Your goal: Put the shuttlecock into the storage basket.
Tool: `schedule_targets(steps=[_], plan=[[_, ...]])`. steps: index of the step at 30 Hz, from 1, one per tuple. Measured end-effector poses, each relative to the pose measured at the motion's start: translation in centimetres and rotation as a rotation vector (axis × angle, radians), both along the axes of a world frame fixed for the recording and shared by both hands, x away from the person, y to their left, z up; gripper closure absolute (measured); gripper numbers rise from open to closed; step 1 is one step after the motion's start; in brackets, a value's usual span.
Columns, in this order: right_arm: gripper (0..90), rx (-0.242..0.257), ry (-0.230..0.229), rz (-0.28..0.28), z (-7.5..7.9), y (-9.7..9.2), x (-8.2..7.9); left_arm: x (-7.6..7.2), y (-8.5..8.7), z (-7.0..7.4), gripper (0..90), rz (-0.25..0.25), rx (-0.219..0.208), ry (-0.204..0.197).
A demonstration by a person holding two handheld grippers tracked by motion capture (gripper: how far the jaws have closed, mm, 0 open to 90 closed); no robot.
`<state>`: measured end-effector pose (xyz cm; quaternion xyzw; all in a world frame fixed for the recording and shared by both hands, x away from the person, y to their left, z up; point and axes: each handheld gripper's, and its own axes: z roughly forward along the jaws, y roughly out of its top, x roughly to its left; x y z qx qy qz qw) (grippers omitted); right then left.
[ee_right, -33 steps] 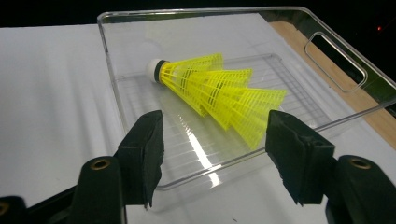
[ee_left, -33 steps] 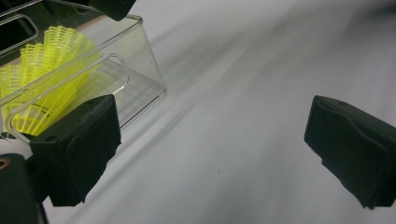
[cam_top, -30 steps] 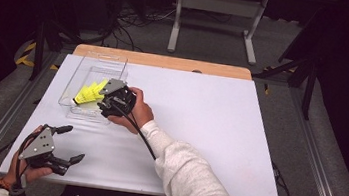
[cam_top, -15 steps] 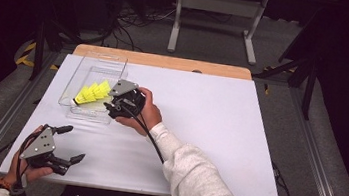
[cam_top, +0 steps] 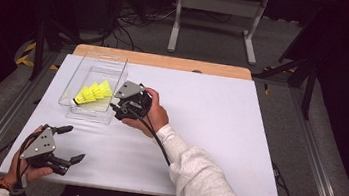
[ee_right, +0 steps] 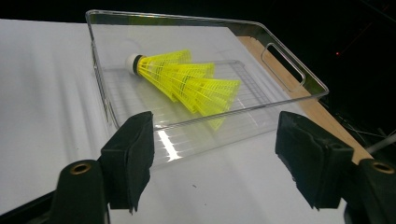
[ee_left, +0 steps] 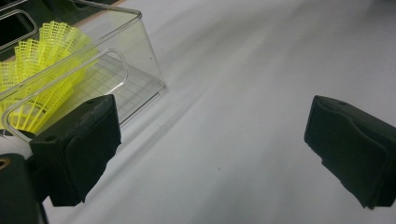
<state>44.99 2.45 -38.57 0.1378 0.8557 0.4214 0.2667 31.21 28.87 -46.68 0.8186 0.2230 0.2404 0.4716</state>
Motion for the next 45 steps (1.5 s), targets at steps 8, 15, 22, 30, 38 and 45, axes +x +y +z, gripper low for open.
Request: schedule_targets(steps=[8, 15, 22, 30, 38, 45], plan=[[26.4, -0.004, -0.017, -0.002, 0.2, -0.9, -0.1, 0.0, 0.0, 0.0, 4.6, -0.001, 0.0, 0.002], [25.0, 0.001, -0.027, -0.009, 0.3, -1.7, -0.2, 0.0, 0.0, 0.0, 4.6, 0.0, 0.004, 0.003], [23.9, 0.0, -0.031, -0.017, 0.3, -2.4, -0.3, 0.0, 0.0, 0.0, 4.6, 0.0, 0.005, 0.003], [20.3, -0.001, -0.047, -0.039, 0.5, -3.1, -0.5, 0.0, 0.0, 0.0, 4.6, 0.002, 0.003, 0.001], [17.2, -0.008, -0.075, -0.059, 0.8, -3.9, -0.7, 0.0, -0.1, 0.0, 4.6, 0.004, 0.001, 0.002], [14.4, -0.009, -0.088, -0.081, 1.1, -4.8, -0.7, 0.0, 0.0, 0.0, 4.6, 0.007, 0.001, 0.0]])
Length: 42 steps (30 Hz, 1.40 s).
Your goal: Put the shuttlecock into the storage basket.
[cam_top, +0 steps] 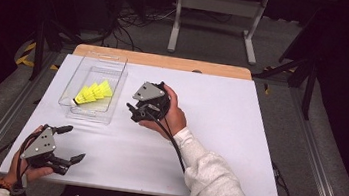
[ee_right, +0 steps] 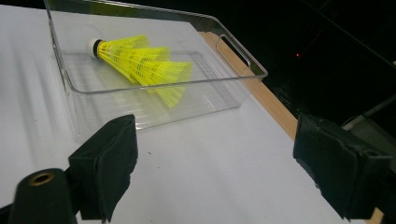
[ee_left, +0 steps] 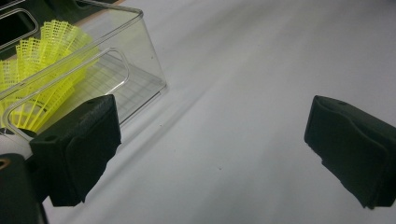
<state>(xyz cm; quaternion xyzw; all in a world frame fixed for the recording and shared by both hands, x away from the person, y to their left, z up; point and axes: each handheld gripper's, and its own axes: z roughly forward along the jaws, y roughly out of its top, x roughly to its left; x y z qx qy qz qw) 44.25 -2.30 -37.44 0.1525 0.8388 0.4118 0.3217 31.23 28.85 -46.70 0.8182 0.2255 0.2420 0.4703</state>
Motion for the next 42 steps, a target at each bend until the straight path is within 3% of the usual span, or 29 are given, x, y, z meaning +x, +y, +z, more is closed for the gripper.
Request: schedule_targets(steps=[13, 21, 30, 42], plan=[[7.1, 0.027, -0.01, -0.04, 0.4, -1.7, -0.2, 0.0, 0.0, 0.1, 4.6, 0.0, 0.003, -0.005], [6.6, 0.011, -0.025, -0.068, 0.6, -3.0, -0.3, 0.0, 0.1, 0.1, 4.6, 0.004, 0.001, -0.001], [7.9, -0.038, -0.076, -0.111, 0.5, -4.8, -0.8, 0.0, 0.0, 0.1, 4.6, 0.004, 0.002, -0.001], [8.1, -0.029, -0.078, -0.14, 0.3, -6.7, -1.5, 0.0, 0.0, 0.0, 4.5, 0.003, 0.004, -0.003]])
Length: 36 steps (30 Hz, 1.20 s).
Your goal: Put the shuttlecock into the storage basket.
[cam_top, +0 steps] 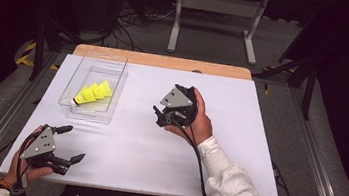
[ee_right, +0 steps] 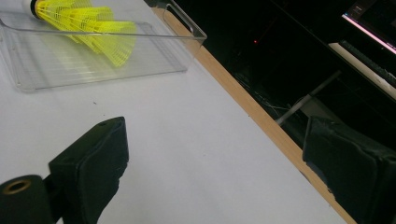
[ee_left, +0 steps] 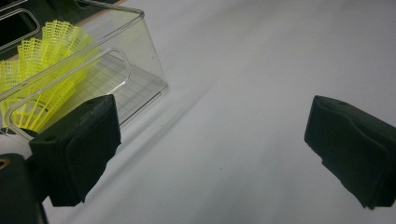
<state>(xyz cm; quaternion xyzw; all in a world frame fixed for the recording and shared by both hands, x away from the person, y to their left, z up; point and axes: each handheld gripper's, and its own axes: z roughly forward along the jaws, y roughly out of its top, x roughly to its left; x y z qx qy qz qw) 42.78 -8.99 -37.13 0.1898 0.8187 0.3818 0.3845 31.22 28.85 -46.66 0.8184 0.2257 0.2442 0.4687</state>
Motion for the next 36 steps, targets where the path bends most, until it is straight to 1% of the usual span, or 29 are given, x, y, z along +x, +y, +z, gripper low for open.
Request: schedule_targets(steps=[5, 7, 11, 18, 25, 31, 34, 36], plan=[[8.1, 0.001, 0.008, -0.002, -0.1, -0.5, -0.2, 0.0, 0.0, 0.0, 4.5, 0.0, 0.002, 0.0], [8.1, -0.01, 0.004, -0.004, -0.4, -0.7, -0.3, 0.0, 0.0, 0.0, 4.5, 0.0, 0.002, 0.0], [7.8, -0.015, 0.003, -0.005, -0.5, -1.0, -0.5, 0.0, -0.1, 0.0, 4.5, -0.003, 0.001, 0.001], [7.6, -0.015, -0.011, -0.01, -0.7, -1.5, -0.9, 0.1, -0.1, 0.0, 4.5, -0.002, 0.003, 0.003], [7.5, -0.004, -0.006, -0.012, -1.0, -2.4, -1.2, 0.1, -0.1, 0.0, 4.5, -0.002, 0.003, 0.003], [7.5, -0.012, -0.005, -0.013, -1.4, -2.9, -1.6, 0.1, -0.1, 0.0, 4.5, -0.002, 0.005, 0.003], [7.5, -0.002, -0.004, -0.009, -1.5, -3.2, -1.8, 0.1, -0.1, 0.0, 4.5, -0.001, 0.005, 0.002], [7.4, -0.004, -0.005, -0.012, -1.6, -3.3, -1.9, 0.1, -0.1, 0.0, 4.6, -0.001, 0.005, 0.003]])
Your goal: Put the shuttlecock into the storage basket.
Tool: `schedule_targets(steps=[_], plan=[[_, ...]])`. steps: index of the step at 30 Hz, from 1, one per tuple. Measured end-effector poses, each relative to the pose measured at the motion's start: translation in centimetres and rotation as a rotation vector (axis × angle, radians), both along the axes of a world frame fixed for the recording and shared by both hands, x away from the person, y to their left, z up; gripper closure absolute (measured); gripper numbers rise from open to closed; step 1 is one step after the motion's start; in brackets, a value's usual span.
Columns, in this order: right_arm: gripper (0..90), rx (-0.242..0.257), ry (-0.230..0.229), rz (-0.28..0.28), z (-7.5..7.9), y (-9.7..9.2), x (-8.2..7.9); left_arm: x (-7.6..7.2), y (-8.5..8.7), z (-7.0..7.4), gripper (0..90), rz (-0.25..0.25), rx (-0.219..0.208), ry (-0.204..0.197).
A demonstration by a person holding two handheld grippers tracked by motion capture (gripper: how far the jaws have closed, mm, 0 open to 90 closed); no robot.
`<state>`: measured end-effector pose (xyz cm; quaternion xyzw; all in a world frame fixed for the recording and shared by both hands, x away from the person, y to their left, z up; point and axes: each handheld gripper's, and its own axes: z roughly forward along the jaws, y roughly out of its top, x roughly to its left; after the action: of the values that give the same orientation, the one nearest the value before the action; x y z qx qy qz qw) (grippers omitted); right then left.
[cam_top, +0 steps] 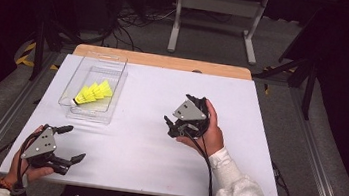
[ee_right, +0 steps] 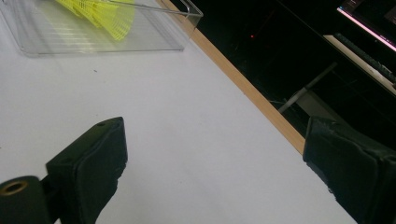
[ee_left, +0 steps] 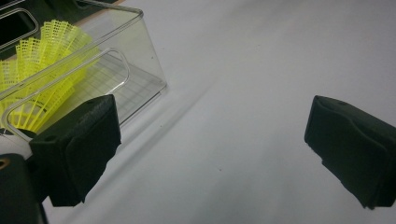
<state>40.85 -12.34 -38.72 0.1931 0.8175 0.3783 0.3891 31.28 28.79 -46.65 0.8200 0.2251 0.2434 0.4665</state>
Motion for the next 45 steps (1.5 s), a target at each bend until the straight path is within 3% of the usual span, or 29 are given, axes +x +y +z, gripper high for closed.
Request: schedule_targets(steps=[25, 30, 37, 45], plan=[[6.8, 0.002, -0.001, 0.002, -1.7, -2.6, -1.9, 0.0, -0.1, 0.0, 4.5, -0.001, -0.001, -0.004], [6.8, 0.028, -0.008, -0.003, -2.1, -3.8, -2.4, 0.0, 0.1, 0.0, 4.4, 0.004, 0.0, -0.004], [6.3, 0.038, 0.03, -0.007, -3.2, -5.5, -2.9, 0.0, 0.1, 0.1, 4.4, 0.007, -0.002, -0.005], [6.4, 0.069, 0.022, -0.027, -4.0, -7.5, -3.8, -0.1, 0.1, 0.2, 4.3, 0.009, -0.003, -0.013]])
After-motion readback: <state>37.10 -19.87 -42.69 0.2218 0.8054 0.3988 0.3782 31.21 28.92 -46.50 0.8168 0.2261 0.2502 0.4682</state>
